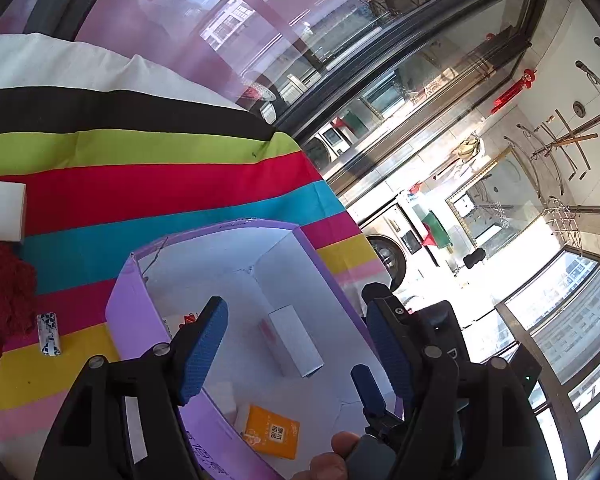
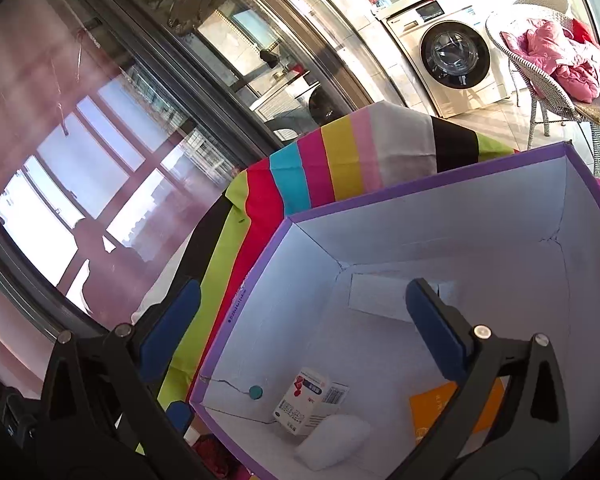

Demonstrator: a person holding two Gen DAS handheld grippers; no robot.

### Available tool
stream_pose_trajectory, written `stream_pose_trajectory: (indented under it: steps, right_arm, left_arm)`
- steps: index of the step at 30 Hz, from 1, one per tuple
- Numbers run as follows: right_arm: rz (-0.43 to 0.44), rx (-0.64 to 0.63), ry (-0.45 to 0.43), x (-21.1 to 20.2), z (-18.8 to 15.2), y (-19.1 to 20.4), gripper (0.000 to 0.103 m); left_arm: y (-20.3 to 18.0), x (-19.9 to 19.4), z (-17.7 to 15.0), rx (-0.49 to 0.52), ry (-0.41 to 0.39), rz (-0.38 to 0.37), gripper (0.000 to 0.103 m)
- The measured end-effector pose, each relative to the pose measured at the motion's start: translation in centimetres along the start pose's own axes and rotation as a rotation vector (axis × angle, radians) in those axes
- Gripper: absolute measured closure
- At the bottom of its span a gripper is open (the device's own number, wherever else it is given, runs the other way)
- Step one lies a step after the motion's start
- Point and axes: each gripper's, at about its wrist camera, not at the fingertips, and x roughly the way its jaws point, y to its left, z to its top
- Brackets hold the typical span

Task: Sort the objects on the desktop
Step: 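Lower the foam block and white box into the purple box, opening both tools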

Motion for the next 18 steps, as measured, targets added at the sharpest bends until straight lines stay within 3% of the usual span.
stream_pose_trajectory:
  steps: [10, 18]
  right_arm:
    - [0.025, -0.009, 0.004, -0.1, -0.3, 0.4, 0.001]
    - [0.034, -0.007, -0.004, -0.2, -0.4, 0.4, 0.001]
  left_arm:
    - [0.3, -1.4, -0.5, 0.006, -0.044, 0.02, 0.026]
    - [1.7, -6.0, -0.7, -0.005, -0.134, 0.027, 0.026]
